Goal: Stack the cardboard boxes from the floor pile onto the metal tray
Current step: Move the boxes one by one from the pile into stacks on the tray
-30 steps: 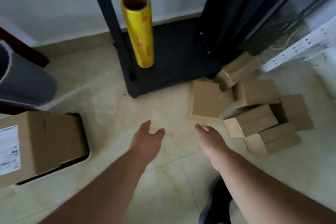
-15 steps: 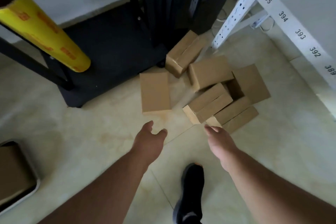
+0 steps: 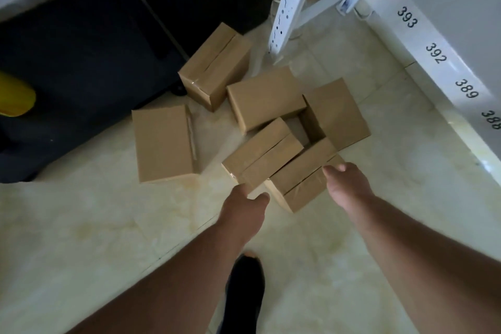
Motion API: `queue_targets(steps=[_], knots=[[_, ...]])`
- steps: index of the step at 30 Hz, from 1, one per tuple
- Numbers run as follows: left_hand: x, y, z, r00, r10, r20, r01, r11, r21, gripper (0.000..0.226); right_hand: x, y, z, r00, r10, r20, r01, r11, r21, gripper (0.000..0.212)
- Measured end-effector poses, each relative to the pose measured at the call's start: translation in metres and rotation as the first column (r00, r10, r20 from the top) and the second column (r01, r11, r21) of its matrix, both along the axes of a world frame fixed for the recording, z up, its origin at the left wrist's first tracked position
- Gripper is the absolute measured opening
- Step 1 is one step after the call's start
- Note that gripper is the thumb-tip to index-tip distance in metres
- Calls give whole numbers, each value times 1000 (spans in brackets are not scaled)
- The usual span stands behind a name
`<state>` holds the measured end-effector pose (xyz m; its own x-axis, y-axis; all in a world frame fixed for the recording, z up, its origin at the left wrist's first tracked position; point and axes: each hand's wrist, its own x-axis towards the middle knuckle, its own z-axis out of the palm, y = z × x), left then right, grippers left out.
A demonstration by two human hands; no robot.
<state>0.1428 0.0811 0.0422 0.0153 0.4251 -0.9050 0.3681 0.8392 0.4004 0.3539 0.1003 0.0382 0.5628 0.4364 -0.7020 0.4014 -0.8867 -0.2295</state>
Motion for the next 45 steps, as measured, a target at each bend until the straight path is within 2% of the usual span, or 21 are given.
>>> queue_targets(steps=[3,8,13,16,19,22,24,26,27,29,31,35,38,41,45], knots=[[35,7,-18,999,21,32,-19,997,-71,74,30,16,-17,999,29,37,-28,999,-17,61],[75,11,-50,974,199,109,-171,960,-223,89,56,32,-47,995,100,29,-97,992,-84,64],[90,14,-68,972,221,76,-205,963,-172,53,65,30,-66,988,153,-10,-153,979,-132,68],[87,13,-65,971,229,63,-215,959,-183,53,73,25,-64,988,155,28,-149,979,-140,71],[82,9,-52,968,235,82,-215,956,-200,51,78,15,-56,978,161,131,-144,981,-131,68],[77,2,-25,950,286,124,-247,934,-259,22,73,4,-40,967,88,239,-74,995,-69,65],[72,-8,-4,962,249,113,-224,954,-199,13,66,0,-24,960,-25,280,26,1000,2,70],[67,-23,15,974,209,81,-204,976,-70,26,55,-2,-5,946,-176,271,157,983,90,75],[62,-28,26,972,225,61,-225,974,-18,31,47,-3,5,936,-247,250,217,966,142,77],[48,-34,48,941,331,64,-335,941,51,27,27,-3,25,922,-329,205,283,933,223,80],[29,-35,67,905,417,86,-424,901,95,17,4,-5,39,930,-319,181,263,924,277,75],[-27,-28,86,839,534,102,-543,815,202,14,-58,-8,65,945,-322,56,273,870,411,60],[-80,-21,90,811,579,86,-582,782,223,25,-106,-6,72,979,-201,-12,184,867,462,45],[-147,-20,89,829,558,40,-553,806,214,59,-167,-3,83,972,-170,-164,232,820,523,24],[-244,-30,92,843,537,16,-525,818,233,103,-259,0,93,971,16,-240,124,822,556,20]])
